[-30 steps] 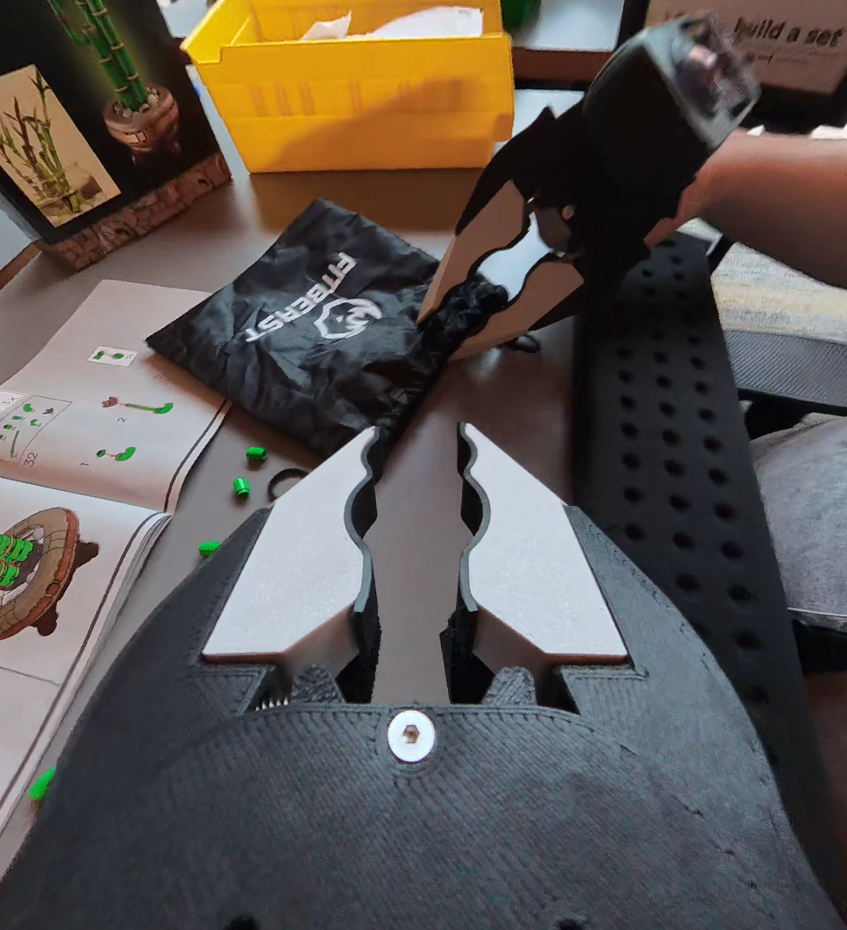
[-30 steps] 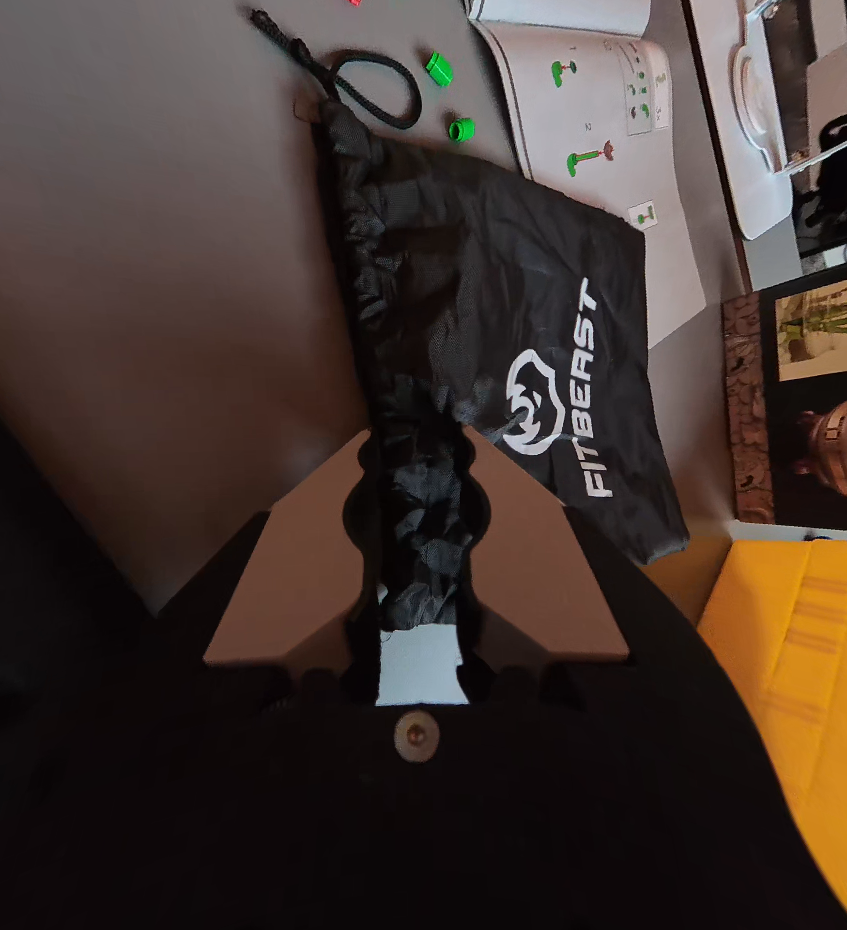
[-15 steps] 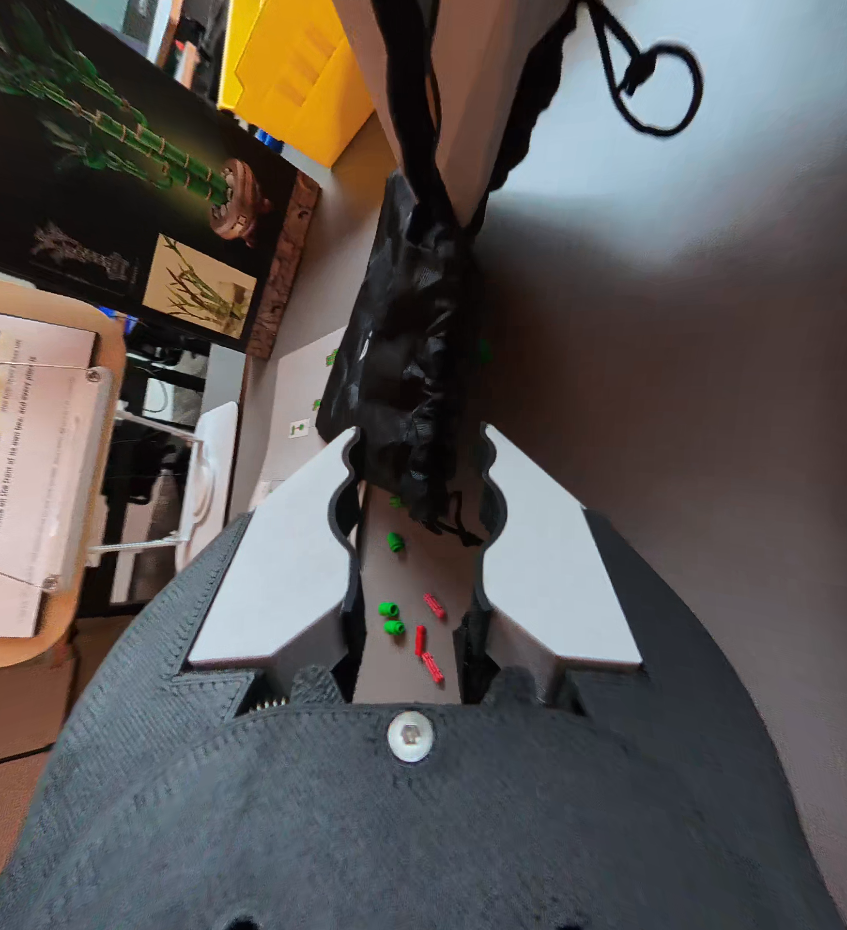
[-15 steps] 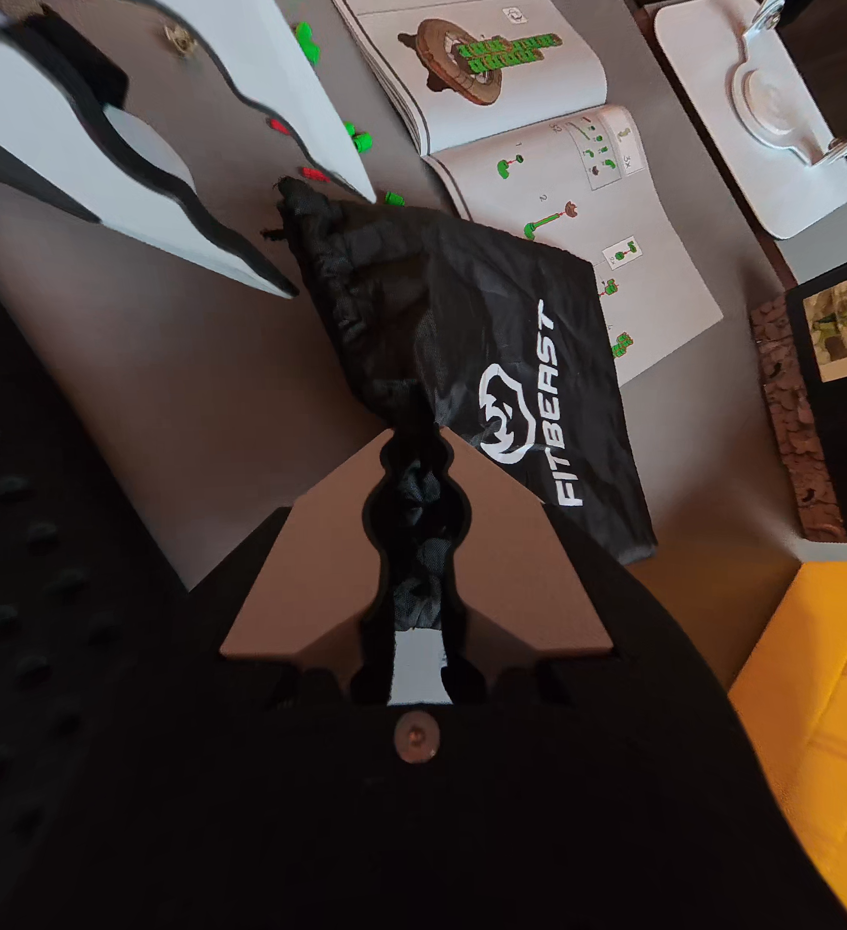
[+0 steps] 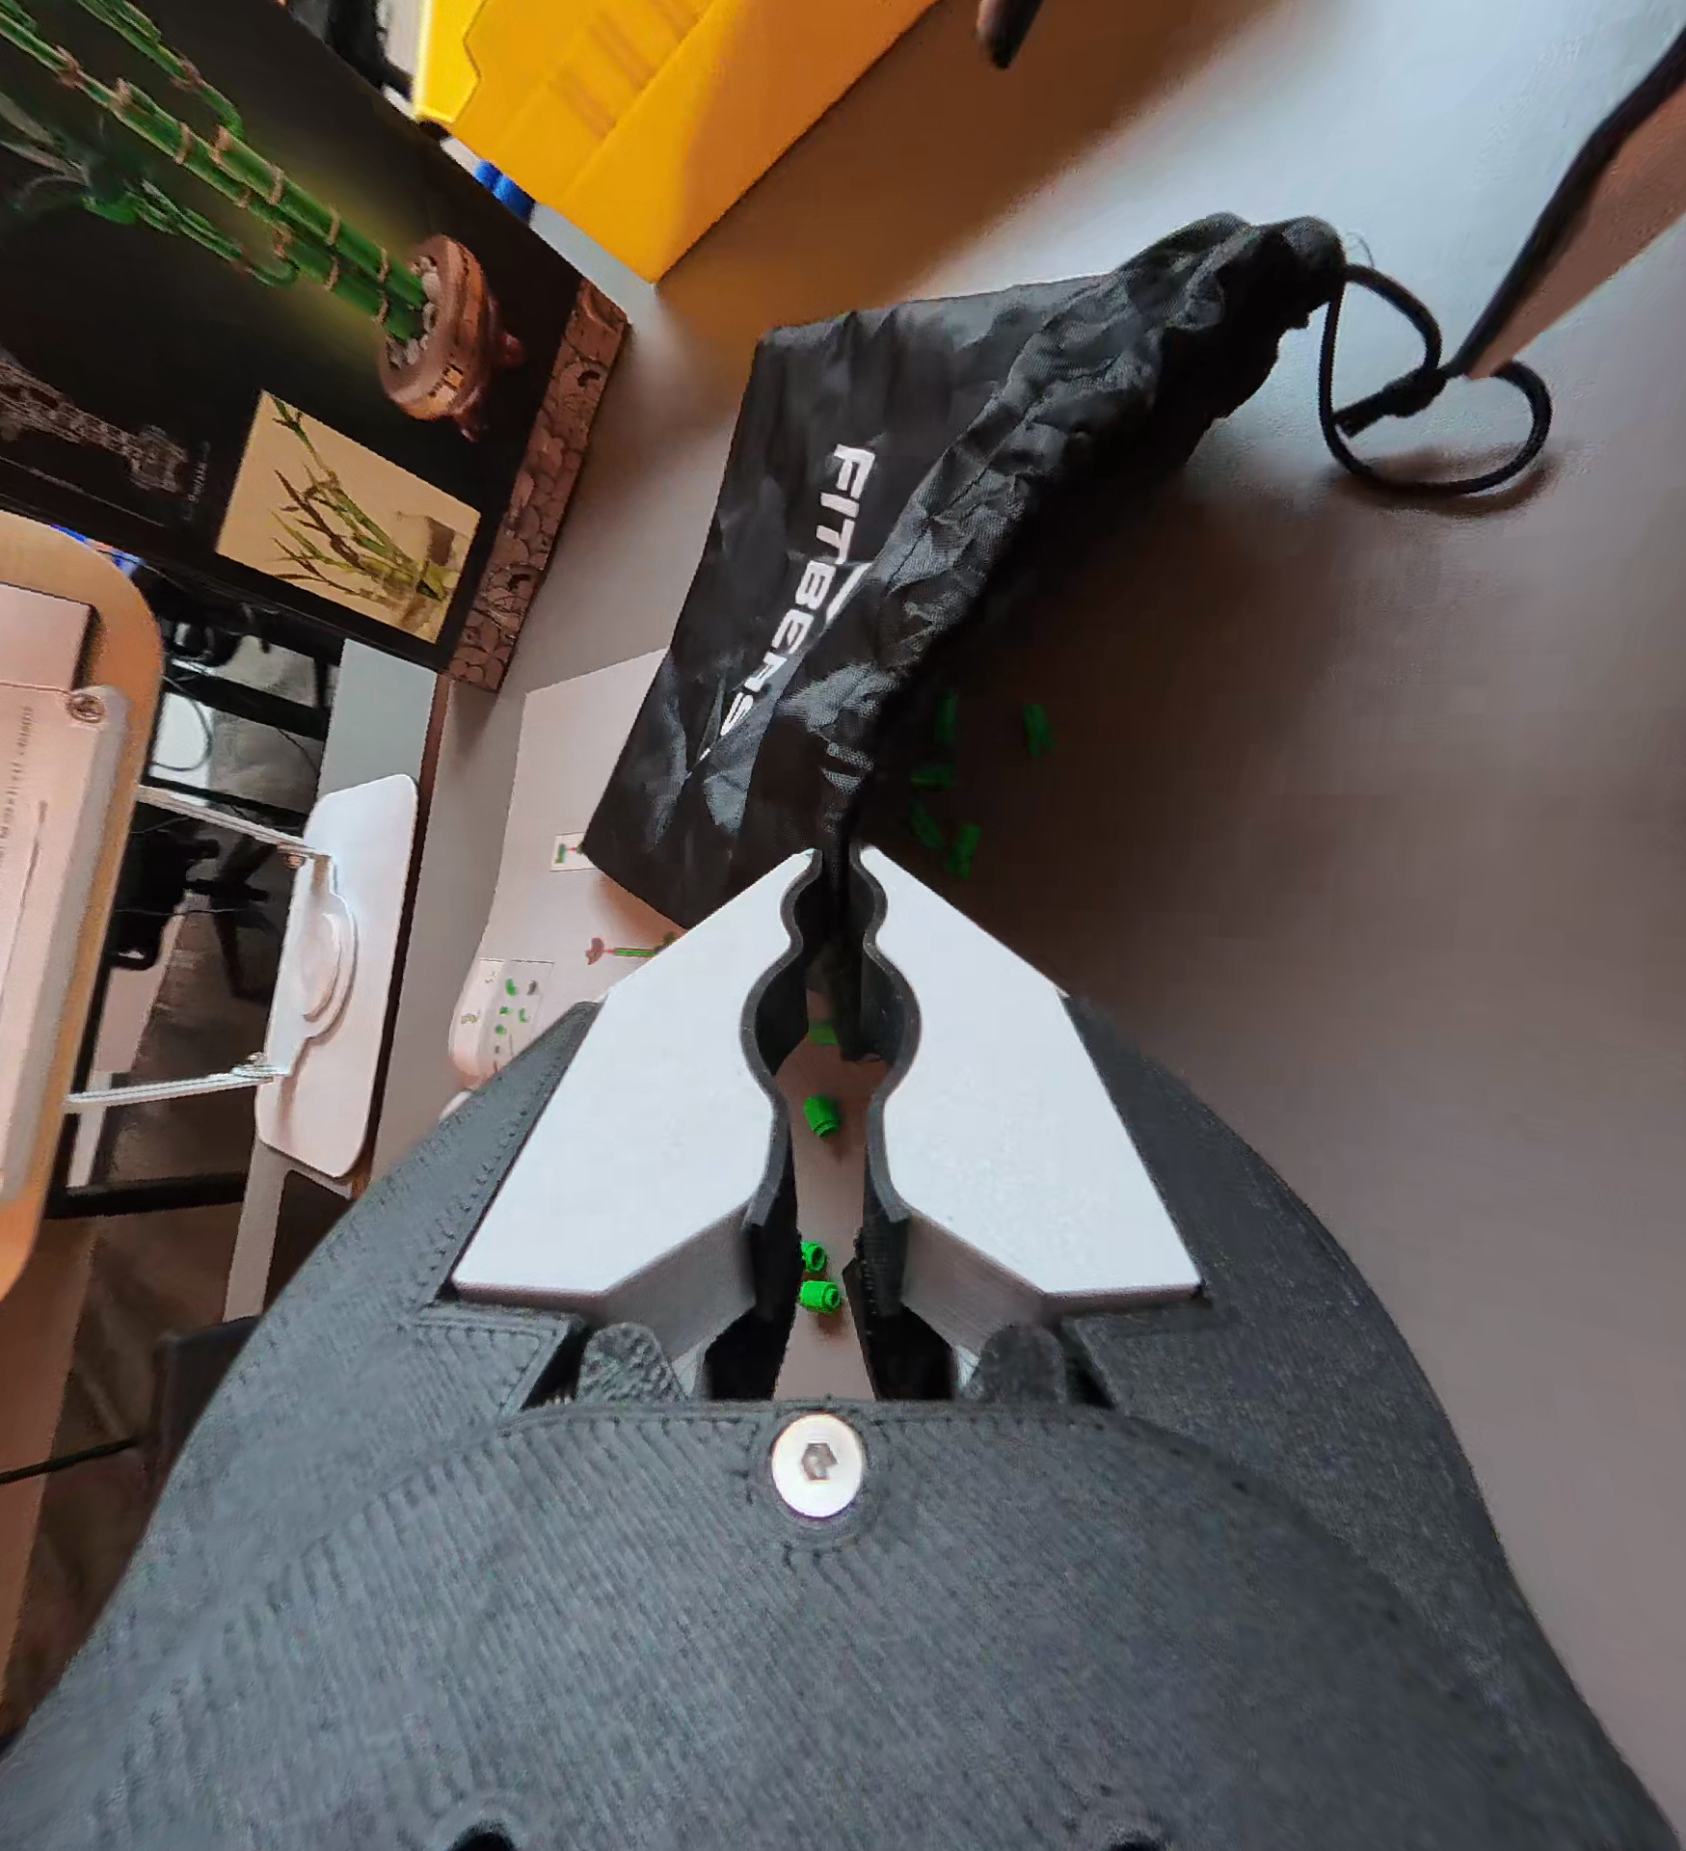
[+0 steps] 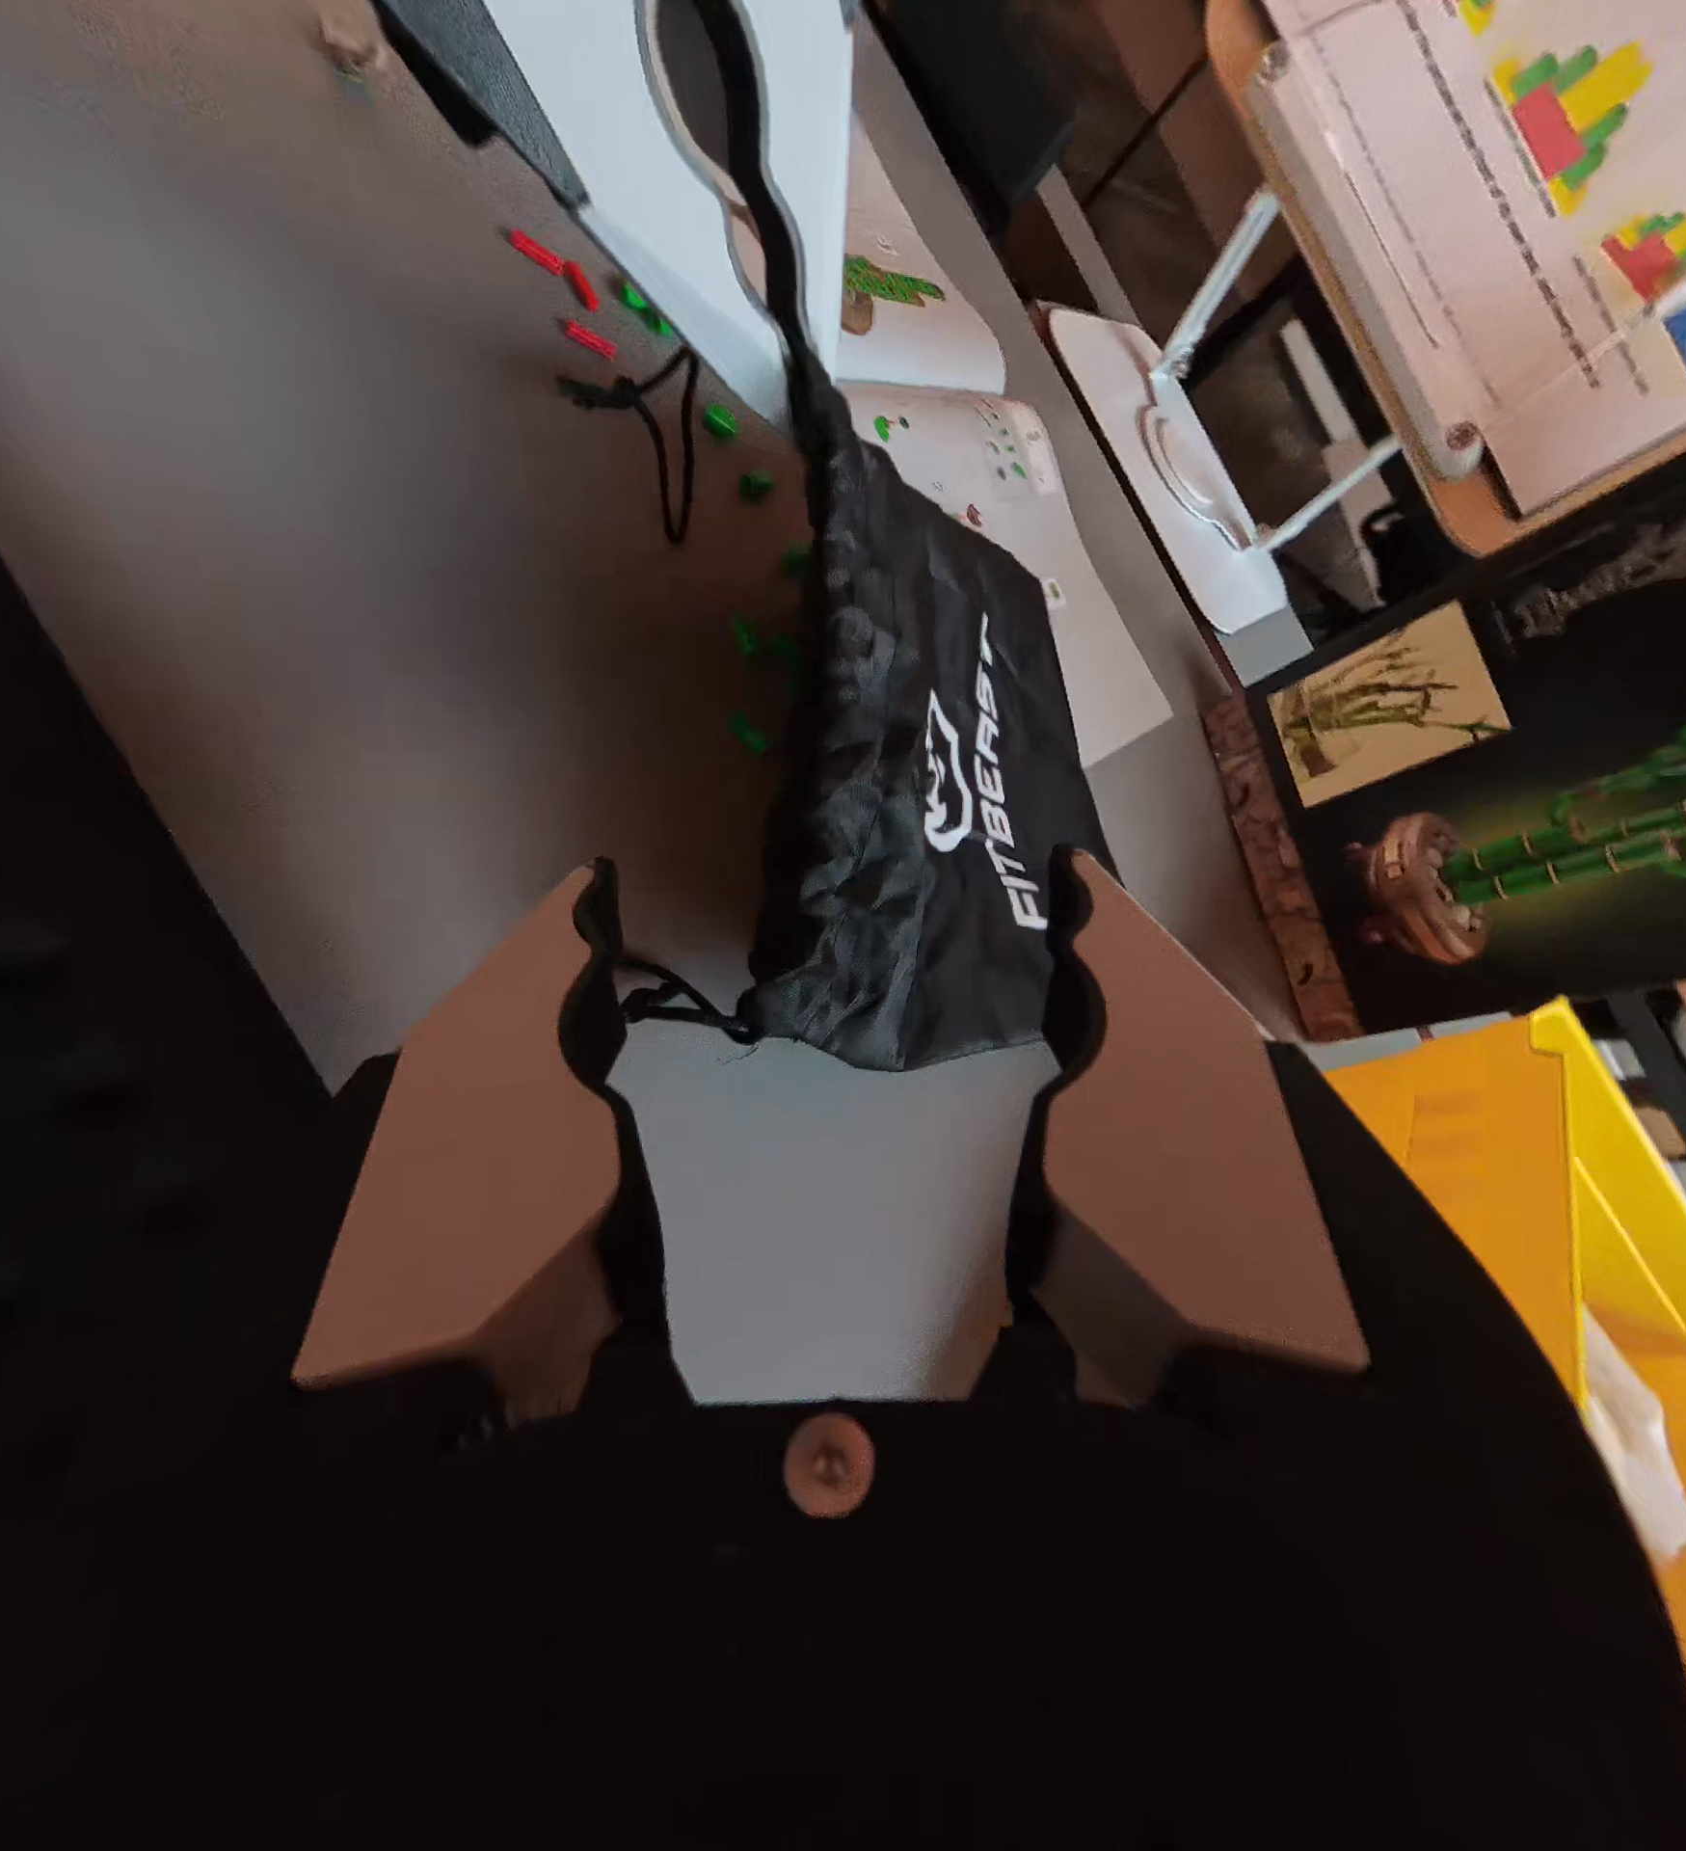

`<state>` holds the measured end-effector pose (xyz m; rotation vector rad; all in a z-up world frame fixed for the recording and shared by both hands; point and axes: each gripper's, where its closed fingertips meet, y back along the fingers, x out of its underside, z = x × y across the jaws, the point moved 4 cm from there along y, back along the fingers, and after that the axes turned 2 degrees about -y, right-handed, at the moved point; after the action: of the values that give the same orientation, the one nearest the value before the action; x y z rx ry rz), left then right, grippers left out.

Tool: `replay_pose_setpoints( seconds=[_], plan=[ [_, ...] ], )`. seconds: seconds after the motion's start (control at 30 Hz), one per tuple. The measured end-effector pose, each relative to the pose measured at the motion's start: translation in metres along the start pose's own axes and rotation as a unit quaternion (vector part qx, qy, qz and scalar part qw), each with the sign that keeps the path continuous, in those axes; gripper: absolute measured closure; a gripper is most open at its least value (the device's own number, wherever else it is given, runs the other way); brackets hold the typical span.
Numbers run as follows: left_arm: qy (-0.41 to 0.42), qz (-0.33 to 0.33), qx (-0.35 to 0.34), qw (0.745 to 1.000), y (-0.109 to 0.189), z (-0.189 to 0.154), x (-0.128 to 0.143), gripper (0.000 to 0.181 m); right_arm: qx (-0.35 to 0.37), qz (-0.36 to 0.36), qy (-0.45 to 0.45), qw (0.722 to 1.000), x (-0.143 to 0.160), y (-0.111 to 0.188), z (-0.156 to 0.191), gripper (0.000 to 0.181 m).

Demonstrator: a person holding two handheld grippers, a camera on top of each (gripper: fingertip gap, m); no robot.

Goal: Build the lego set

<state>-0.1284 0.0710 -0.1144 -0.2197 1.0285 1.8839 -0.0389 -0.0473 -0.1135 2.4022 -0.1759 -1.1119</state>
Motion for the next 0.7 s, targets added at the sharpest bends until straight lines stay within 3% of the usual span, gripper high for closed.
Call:
replay_pose_setpoints(
  seconds=[0.1, 0.2, 0.3, 0.37, 0.47, 0.7],
  plan=[
    [0.001, 0.009, 0.014, 1.0, 0.0, 0.006, -0.007, 0.181, 0.075, -0.003, 0.0, 0.997, 0.002, -0.008, 0.001, 0.098],
    [0.002, 0.013, 0.027, 1.0, 0.002, 0.014, -0.017, 0.181, 0.14, 0.034, 0.059, 0.988, 0.001, -0.018, -0.006, 0.102],
    [0.017, 0.016, 0.043, 0.999, 0.005, 0.024, -0.024, 0.181, 0.133, 0.04, 0.014, 0.99, 0.007, -0.027, -0.009, 0.11],
    [0.032, 0.008, 0.055, 0.998, 0.007, 0.031, -0.029, 0.181, 0.151, 0.04, 0.003, 0.988, 0.011, -0.027, -0.016, 0.122],
    [0.029, 0.004, 0.055, 0.998, 0.009, 0.044, -0.032, 0.181, 0.186, 0.029, 0.023, 0.982, 0.008, -0.016, -0.032, 0.157],
    [0.003, 0.023, 0.077, 0.997, 0.019, 0.111, -0.059, 0.181, 0.098, 0.036, 0.018, 0.994, -0.031, -0.003, -0.112, 0.177]
  ],
)
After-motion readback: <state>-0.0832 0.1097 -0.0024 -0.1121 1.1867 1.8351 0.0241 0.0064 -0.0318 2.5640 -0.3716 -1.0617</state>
